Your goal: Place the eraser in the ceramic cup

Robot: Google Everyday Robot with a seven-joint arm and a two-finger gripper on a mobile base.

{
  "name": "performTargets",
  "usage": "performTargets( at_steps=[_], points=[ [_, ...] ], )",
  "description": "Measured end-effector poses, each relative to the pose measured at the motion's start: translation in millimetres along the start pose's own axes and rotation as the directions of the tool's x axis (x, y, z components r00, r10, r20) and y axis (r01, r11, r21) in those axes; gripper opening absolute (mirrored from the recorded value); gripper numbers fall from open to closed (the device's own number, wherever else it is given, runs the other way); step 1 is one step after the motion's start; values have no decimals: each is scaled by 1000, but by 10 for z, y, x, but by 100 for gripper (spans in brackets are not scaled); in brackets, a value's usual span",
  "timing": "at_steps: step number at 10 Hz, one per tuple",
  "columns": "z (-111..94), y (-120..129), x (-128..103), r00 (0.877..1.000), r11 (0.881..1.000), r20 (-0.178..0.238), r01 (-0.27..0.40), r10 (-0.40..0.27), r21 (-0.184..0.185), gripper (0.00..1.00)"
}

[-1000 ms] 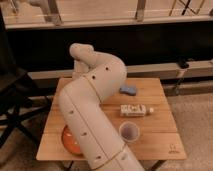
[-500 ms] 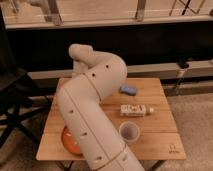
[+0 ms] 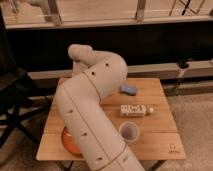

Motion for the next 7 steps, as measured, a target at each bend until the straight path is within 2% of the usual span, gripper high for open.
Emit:
performTargets(
  at_steps=[3,4,7],
  points=[
    [15,17,4,1000,1000,-11,4,-4,-8,75],
    [14,17,2,1000,1000,-14,7,-7,-8,80],
    [15,23,4,1000,1000,-19,10,-10,-12,80]
  ],
)
